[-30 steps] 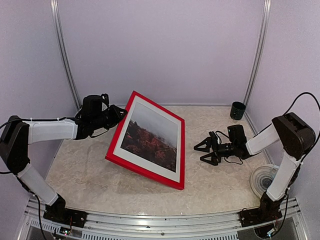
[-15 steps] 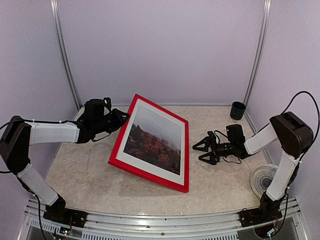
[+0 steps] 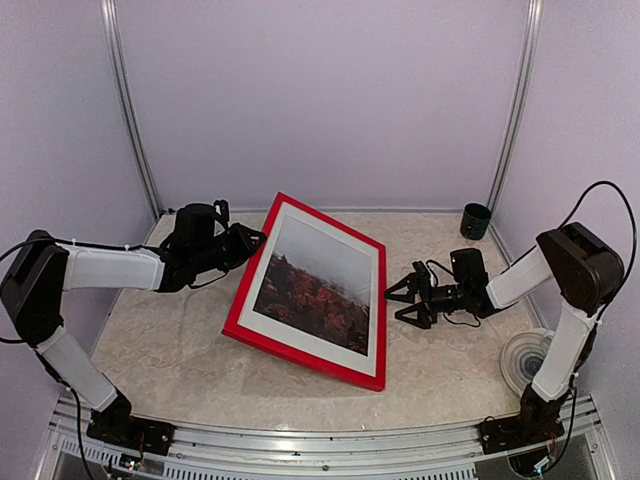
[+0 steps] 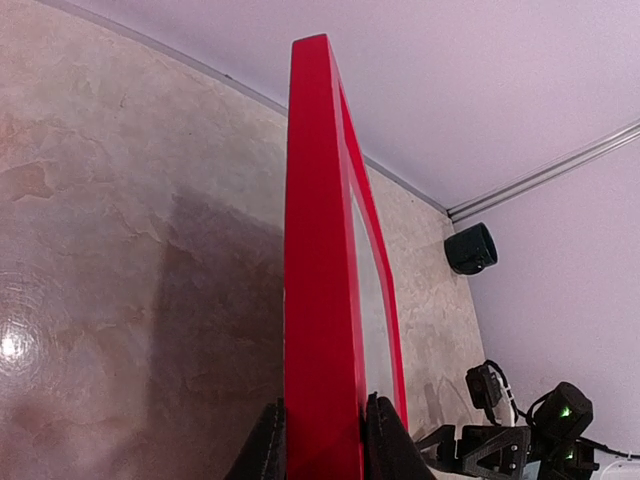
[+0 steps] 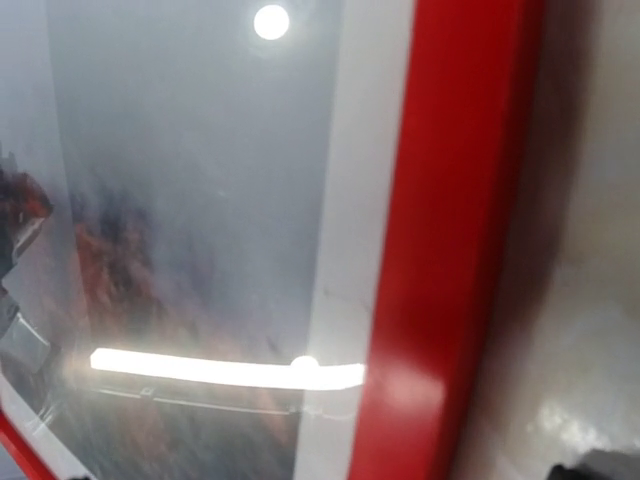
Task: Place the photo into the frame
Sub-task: Place the photo frame at the center of the board.
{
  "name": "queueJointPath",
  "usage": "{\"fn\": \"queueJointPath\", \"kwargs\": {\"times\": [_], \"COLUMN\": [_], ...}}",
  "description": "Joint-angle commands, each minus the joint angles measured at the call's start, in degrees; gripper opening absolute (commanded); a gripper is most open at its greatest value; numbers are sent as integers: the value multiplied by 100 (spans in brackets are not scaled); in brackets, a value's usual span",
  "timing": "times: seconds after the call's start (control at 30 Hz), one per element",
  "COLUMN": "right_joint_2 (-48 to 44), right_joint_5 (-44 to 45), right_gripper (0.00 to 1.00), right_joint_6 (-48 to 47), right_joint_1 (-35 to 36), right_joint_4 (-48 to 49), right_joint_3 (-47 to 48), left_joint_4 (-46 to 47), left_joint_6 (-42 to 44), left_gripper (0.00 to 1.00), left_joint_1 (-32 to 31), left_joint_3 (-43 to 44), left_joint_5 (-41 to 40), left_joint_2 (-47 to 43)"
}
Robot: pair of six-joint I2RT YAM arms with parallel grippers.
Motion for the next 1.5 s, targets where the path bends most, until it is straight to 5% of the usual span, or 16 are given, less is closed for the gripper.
{"fn": "queueJointPath", "kwargs": {"times": [0.0,1.47], "right_joint_2": [293,161], "right_joint_5": [258,350], "right_gripper": [99,99], "right_joint_6": [4,-441], "right_joint_1": [108,-30], "right_joint_4": [-417,-1251], "right_joint_3": [-55,323], "left_joint_4": [-293,164], "left_joint_6": [586,429], "left_gripper": [6,33], "left_joint_1": [-226,-585], "left_joint_3": [-171,-462], "left_joint_5": [29,312], "left_joint_2": [228,745]}}
